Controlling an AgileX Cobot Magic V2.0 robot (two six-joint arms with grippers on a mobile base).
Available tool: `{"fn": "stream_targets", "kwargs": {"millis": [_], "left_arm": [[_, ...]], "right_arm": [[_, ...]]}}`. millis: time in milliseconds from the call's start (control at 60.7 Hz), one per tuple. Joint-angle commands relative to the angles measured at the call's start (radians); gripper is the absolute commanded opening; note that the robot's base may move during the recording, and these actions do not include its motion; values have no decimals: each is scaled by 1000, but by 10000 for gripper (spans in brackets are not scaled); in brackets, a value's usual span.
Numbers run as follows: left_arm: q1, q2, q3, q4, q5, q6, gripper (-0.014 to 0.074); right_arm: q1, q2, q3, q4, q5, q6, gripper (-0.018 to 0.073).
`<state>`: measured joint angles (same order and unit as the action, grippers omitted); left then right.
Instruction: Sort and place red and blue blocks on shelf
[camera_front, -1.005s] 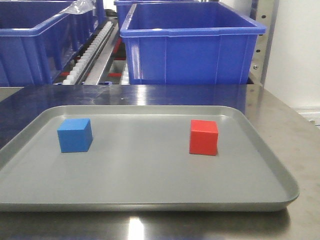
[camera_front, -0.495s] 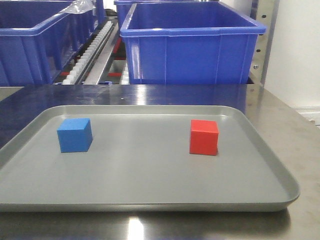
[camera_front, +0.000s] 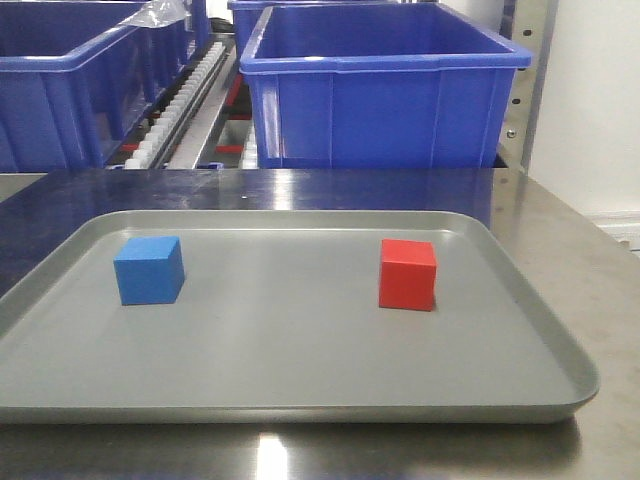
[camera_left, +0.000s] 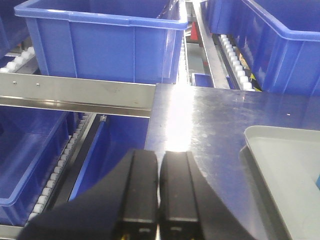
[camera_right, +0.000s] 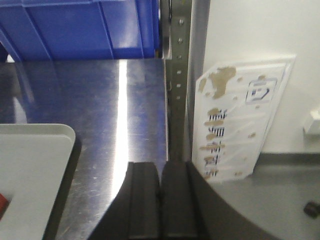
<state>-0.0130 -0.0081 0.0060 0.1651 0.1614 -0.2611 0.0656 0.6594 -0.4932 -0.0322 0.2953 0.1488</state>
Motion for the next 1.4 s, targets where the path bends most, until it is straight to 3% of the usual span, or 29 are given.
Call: {"fn": "stream_targets", "kwargs": {"millis": [0, 132, 297, 643, 725, 890, 956, 1154, 1385], "left_arm": [[1, -12, 26, -3, -86, -6, 122], [1, -12, 26, -3, -86, -6, 122], [1, -12, 26, -3, -86, -6, 122], [1, -12, 26, -3, -86, -6, 122], [1, -12, 26, -3, -86, -6, 122], [1, -12, 26, -3, -86, -6, 122], [1, -12, 26, -3, -86, -6, 122], [1, -12, 26, -3, -86, -6, 122], [1, -11, 26, -3, -86, -6, 122]], "right_arm": [[10, 94, -138, 32, 31, -9, 55], [31, 217, -282, 106, 181, -9, 55], [77, 340, -411, 109, 318, -9, 55], [216, 474, -464, 112, 323, -9, 62], [255, 501, -464, 113, 322, -9, 127], [330, 546, -465, 114, 312, -9, 478], [367, 559, -466, 113, 309, -9, 553], [454, 592, -482, 123, 285, -9, 560], [476, 658, -512, 217, 274, -9, 560]]}}
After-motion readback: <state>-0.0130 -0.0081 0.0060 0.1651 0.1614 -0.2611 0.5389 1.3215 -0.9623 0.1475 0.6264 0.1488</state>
